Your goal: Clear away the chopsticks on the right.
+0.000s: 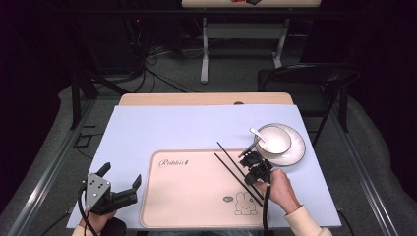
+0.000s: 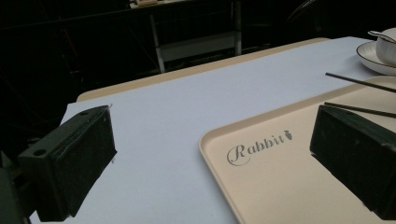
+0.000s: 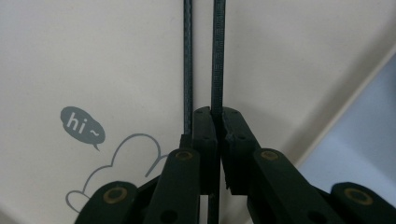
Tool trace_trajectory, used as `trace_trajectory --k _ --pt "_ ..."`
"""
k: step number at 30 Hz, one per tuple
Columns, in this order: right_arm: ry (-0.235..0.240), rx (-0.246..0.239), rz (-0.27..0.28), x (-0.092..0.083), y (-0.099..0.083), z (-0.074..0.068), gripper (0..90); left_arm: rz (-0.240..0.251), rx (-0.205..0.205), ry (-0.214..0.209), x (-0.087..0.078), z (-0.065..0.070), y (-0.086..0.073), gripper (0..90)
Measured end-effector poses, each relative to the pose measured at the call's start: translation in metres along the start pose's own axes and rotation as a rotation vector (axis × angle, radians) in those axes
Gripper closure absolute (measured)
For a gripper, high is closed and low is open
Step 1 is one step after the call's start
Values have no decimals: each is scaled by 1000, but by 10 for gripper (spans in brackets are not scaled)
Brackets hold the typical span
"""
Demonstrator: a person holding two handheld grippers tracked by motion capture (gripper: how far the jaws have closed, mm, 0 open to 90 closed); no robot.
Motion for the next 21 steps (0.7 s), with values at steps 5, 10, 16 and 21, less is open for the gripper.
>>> trace_trajectory --k 5,10,16,21 --pt "13 8 -15 6 -3 -1 848 4 -6 0 0 0 0 0" --pt "8 13 -26 8 -6 -3 839 2 -1 0 0 0 0 0" --pt "9 -7 -40 7 -7 -5 804 2 0 -1 0 0 0 0" --pt "-6 -46 -58 7 -11 -7 824 3 -2 0 0 1 0 0"
Point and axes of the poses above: each handheld gripper's, and its own axes: x roughly forward along the jaws, y roughly out of its top, z roughly to its right, the point moved 8 cm from there along x, roughly forward along the jaws, and after that the axes turned 15 degrees about -x, right-handed, at the moved point
